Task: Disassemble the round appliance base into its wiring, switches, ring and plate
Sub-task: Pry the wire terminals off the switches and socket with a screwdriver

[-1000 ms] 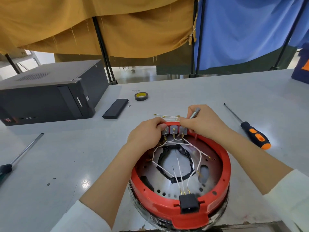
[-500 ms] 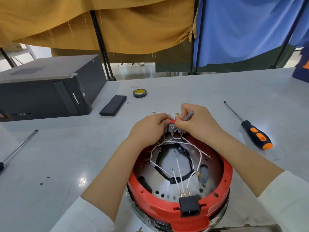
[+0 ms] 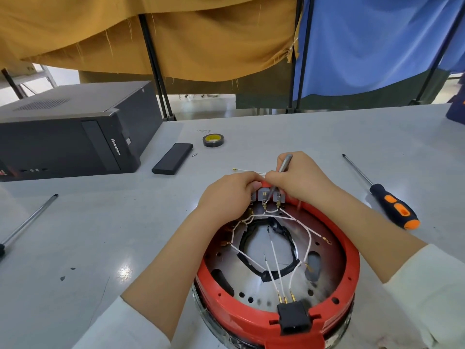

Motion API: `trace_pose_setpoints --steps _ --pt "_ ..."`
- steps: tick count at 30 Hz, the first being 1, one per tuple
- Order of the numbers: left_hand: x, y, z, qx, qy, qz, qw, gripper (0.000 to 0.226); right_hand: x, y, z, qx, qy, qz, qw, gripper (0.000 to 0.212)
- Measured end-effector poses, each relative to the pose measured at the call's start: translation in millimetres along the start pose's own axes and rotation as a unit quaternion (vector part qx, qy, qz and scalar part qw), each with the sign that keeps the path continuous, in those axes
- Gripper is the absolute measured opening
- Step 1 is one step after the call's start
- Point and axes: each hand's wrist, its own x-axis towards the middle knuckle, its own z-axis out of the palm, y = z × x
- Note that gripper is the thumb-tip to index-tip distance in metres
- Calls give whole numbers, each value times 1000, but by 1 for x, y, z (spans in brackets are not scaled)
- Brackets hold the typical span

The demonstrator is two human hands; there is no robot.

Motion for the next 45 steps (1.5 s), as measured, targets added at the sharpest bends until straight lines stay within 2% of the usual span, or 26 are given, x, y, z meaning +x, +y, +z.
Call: trace_pose_setpoints --steps 4,7,12,21,26,30,33,38,45 --pt "-1 0 0 -1 2 -1 1000 26 -8 2 5 -15 55 -29 998 35" --pt "-2 1 0 1 2 -4 1000 26 -13 3 5 -9 65 -44 997 36" --pt "-3 2 -1 2 2 -6 1000 26 -9 2 3 -7 46 -24 999 34" --pt "-4 2 -1 6 1 -7 1000 27 6 -6 -1 -27 -36 41 998 36" --pt "-6 4 -1 6 6 -13 1000 24 -5 -5 0 -22 15 -15 1000 37" --pt "-8 4 -2 15 4 -6 1000 25 -10 -2 -13 49 18 5 999 30" --pt "-6 3 -2 7 5 -10 1000 24 -20 4 -16 32 42 5 999 29" --pt "-4 3 -2 -7 5 -34 999 22 -29 7 -11 -9 135 -18 991 33" --pt "-2 2 -2 -20 -1 -54 998 21 -27 10 -7 -38 132 -32 990 31"
